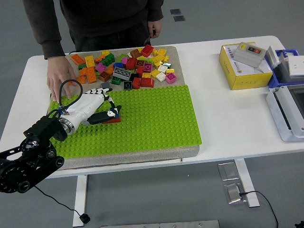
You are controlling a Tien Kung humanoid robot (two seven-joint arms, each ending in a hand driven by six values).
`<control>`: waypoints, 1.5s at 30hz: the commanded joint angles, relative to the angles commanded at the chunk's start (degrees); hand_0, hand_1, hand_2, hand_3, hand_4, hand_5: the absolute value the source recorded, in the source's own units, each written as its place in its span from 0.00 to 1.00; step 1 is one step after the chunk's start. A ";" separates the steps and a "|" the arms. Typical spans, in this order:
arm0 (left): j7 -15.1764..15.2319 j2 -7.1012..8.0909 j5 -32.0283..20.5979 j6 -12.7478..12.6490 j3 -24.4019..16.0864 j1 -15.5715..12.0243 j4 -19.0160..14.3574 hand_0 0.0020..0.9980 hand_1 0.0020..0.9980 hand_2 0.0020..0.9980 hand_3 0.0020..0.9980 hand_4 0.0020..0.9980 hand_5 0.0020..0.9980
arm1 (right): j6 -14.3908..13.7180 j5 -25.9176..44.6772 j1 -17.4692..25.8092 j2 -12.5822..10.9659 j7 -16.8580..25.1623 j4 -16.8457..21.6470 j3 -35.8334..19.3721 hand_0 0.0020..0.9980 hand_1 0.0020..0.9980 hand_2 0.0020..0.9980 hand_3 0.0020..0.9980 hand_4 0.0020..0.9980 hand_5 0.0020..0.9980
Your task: Pick up the brick,pile it on top of brick,press brick,pick up the brick,pile it on top of brick,press brick
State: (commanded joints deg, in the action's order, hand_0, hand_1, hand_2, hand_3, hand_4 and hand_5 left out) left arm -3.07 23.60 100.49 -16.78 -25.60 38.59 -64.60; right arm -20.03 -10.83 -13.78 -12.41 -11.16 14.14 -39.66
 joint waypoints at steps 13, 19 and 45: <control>0.03 -0.56 -0.67 0.02 0.36 0.64 1.96 1.00 1.00 1.00 0.61 0.58 0.99 | 0.08 0.22 -0.26 0.12 0.12 0.02 0.20 0.60 0.52 0.51 0.68 0.11 0.92; -0.02 -0.88 -1.06 0.21 0.57 0.65 2.64 1.00 1.00 1.00 0.61 0.58 0.99 | 0.11 0.55 -0.30 0.14 0.25 0.02 0.43 0.60 0.52 0.51 0.68 0.11 0.92; -0.20 -1.24 -1.57 0.48 0.79 0.09 3.30 1.00 1.00 1.00 0.62 0.56 0.97 | 0.19 1.20 -0.23 0.13 0.42 -0.01 0.67 0.60 0.52 0.52 0.68 0.11 0.92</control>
State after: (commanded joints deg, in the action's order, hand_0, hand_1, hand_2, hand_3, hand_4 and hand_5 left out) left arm -3.27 22.36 98.92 -16.30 -24.81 38.68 -61.31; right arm -19.84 -9.63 -14.01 -12.28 -10.73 14.13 -38.99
